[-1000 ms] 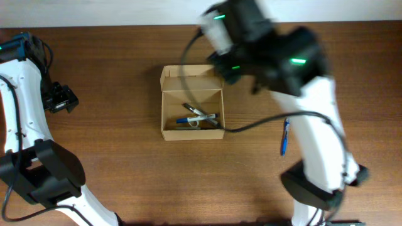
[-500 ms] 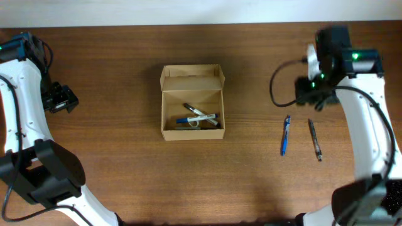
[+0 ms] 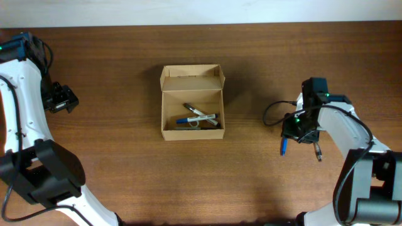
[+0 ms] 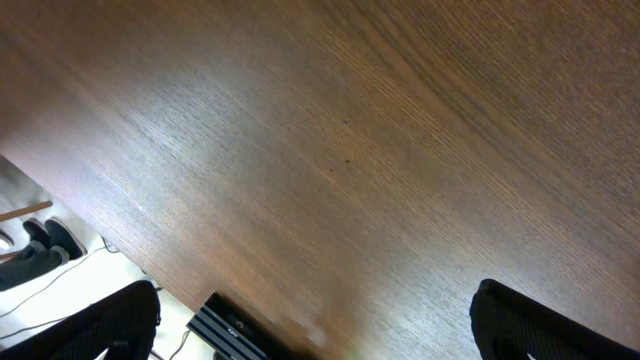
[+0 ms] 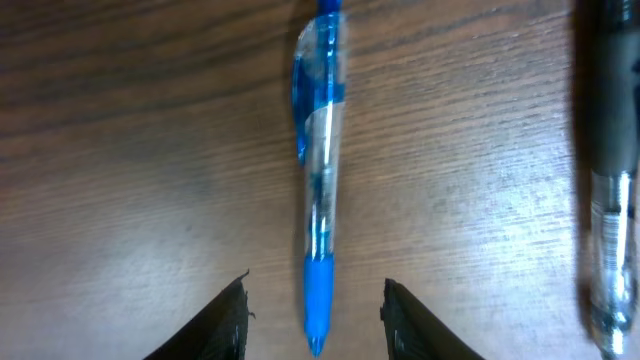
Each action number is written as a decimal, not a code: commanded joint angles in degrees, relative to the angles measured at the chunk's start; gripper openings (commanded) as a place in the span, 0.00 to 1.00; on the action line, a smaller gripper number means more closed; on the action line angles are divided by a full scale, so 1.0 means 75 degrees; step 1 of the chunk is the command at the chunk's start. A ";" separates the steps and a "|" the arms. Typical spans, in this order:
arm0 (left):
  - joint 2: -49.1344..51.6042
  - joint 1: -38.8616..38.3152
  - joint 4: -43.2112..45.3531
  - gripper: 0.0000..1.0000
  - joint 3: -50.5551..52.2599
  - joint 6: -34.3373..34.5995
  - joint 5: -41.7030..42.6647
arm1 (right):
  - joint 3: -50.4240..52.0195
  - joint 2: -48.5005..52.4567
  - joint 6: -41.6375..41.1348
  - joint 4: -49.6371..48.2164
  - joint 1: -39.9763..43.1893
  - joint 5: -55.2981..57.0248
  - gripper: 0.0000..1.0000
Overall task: Pack container
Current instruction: 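Lower the right gripper and grasp the blue pen on the table, then carry the blue pen into the box and release it, then return the right gripper and grasp the black pen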
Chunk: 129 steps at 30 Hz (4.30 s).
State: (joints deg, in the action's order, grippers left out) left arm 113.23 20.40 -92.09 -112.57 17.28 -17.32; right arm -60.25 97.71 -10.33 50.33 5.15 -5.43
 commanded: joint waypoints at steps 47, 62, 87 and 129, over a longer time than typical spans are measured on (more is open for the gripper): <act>0.0058 0.0050 -0.0003 1.00 0.0015 -0.0087 -0.0026 | -0.5697 -0.0367 0.5316 0.2634 -0.3450 -0.0962 0.04; 0.0058 0.0050 -0.0003 1.00 0.0015 -0.0087 -0.0026 | -0.5712 0.2075 0.7729 0.1702 -0.5712 0.0970 0.04; 0.0058 0.0050 -0.0003 1.00 0.0015 -0.0087 -0.0026 | -0.8250 0.3975 0.6143 0.3136 -0.5592 0.0845 0.44; 0.0058 0.0050 -0.0003 1.00 0.0015 -0.0087 -0.0026 | -0.1545 -0.0277 0.1125 0.1230 0.1169 0.0093 0.60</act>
State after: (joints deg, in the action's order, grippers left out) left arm 113.23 20.40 -92.09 -112.57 17.28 -17.34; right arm -74.46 95.44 1.10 61.28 14.11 -4.16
